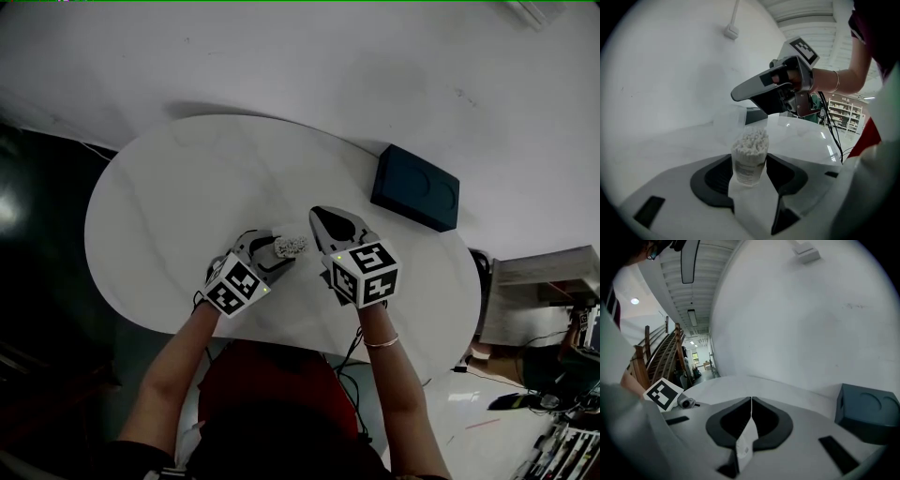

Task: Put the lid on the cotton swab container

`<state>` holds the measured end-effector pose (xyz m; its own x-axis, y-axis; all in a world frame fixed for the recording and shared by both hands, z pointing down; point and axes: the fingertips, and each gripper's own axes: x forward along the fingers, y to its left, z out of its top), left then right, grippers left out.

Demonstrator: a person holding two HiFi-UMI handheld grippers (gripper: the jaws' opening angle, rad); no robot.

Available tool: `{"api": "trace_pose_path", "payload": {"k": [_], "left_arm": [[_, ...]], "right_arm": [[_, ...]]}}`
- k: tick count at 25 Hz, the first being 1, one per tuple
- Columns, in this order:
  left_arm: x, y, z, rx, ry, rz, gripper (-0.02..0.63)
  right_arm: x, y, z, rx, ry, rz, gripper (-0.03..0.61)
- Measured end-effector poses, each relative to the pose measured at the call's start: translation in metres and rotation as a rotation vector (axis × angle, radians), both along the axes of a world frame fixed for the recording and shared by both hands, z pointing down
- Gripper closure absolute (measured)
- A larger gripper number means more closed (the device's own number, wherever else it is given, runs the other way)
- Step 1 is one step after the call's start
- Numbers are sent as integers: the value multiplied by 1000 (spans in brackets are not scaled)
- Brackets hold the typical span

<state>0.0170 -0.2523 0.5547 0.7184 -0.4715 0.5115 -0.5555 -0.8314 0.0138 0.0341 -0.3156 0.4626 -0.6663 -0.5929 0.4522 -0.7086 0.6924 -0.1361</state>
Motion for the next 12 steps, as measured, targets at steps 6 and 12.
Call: {"api": "trace_pose_path", "payload": {"k": [6,12], "left_arm": [[0,0,-1,-2,-3,8,370],[-1,-2,-1,-6,-1,10,370]], "right_arm": [[-23,-8,7,-54,4,-100,563],[-27,15,15,-83,11,-166,563]]}}
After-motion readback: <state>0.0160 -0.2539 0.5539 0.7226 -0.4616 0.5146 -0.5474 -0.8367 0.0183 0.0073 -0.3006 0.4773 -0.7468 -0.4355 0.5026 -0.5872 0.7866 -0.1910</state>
